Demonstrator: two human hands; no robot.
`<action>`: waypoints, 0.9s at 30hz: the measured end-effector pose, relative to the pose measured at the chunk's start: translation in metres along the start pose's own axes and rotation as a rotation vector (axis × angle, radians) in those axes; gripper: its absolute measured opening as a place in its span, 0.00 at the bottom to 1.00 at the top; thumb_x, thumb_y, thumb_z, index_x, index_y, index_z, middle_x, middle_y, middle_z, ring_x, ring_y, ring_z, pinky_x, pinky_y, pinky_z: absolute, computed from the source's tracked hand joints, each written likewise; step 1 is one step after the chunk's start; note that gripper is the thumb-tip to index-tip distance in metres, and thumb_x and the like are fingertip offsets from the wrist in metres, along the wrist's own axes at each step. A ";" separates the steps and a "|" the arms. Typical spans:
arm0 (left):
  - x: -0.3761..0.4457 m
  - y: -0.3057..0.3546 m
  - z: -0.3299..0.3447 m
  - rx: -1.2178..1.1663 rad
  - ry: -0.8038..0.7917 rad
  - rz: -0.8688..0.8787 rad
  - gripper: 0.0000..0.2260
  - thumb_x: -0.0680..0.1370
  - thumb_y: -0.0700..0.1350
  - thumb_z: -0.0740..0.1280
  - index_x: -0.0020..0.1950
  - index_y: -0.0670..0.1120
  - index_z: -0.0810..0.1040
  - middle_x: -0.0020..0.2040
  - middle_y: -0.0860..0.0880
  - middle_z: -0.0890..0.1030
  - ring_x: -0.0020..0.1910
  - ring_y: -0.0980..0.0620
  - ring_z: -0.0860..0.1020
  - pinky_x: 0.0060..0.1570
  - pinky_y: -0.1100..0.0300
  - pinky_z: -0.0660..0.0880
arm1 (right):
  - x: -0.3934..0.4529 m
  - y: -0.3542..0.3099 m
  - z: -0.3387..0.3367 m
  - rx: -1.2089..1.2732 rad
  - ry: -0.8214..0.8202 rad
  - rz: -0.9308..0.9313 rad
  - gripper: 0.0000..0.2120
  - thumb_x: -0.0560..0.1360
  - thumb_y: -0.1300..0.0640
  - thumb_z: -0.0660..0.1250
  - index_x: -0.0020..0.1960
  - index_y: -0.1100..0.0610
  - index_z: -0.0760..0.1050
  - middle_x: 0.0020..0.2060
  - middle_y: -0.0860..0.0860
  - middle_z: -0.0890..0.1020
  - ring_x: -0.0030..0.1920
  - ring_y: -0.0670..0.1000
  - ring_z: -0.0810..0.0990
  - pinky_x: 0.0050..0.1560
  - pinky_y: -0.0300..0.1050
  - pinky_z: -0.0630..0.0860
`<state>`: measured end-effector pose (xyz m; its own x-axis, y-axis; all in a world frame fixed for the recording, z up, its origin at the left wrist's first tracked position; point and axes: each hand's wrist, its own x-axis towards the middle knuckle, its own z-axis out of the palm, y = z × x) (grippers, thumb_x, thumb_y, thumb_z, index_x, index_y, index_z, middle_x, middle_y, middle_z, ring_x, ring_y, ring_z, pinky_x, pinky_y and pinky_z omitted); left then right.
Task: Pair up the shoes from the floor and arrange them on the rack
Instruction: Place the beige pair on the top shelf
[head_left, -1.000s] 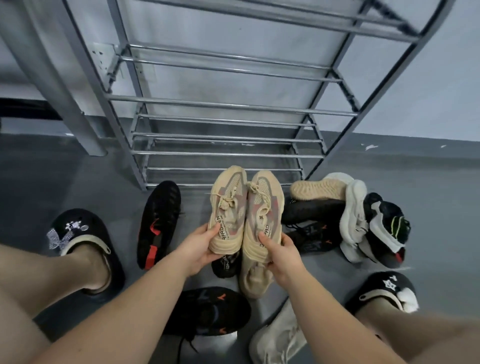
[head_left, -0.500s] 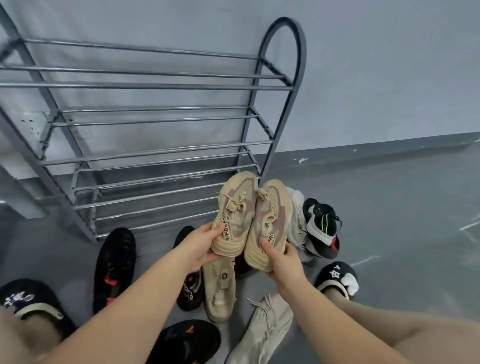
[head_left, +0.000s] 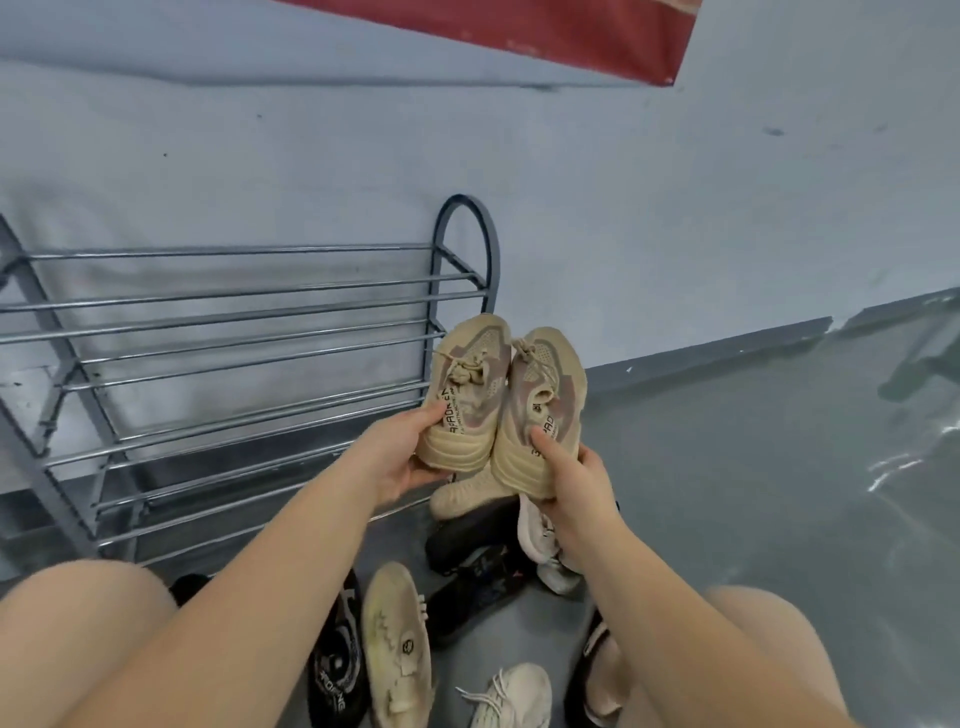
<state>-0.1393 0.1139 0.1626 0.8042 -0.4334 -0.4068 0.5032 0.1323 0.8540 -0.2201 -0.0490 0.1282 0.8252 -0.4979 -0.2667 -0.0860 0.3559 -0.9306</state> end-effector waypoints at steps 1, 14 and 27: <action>-0.003 0.006 0.003 -0.007 -0.004 0.010 0.15 0.80 0.48 0.61 0.62 0.41 0.75 0.46 0.46 0.82 0.44 0.49 0.80 0.43 0.53 0.80 | -0.001 -0.009 0.002 0.011 -0.002 -0.013 0.29 0.68 0.49 0.75 0.65 0.57 0.72 0.52 0.54 0.84 0.51 0.54 0.84 0.54 0.53 0.79; -0.044 0.058 -0.053 -0.121 0.210 0.225 0.09 0.80 0.47 0.61 0.56 0.44 0.74 0.47 0.47 0.81 0.45 0.49 0.79 0.40 0.53 0.78 | 0.002 -0.042 0.098 -0.005 -0.221 -0.037 0.23 0.71 0.55 0.73 0.63 0.57 0.72 0.52 0.54 0.83 0.49 0.52 0.83 0.47 0.49 0.80; -0.056 0.121 -0.210 -0.223 0.498 0.362 0.06 0.78 0.48 0.64 0.48 0.46 0.77 0.45 0.48 0.81 0.44 0.51 0.79 0.37 0.56 0.76 | 0.006 -0.021 0.284 -0.090 -0.441 0.087 0.13 0.73 0.57 0.71 0.56 0.59 0.76 0.44 0.53 0.83 0.42 0.50 0.82 0.35 0.41 0.79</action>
<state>-0.0574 0.3412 0.2212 0.9586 0.1306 -0.2532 0.1834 0.3971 0.8993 -0.0546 0.1654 0.2172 0.9700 -0.0777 -0.2303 -0.1974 0.3013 -0.9329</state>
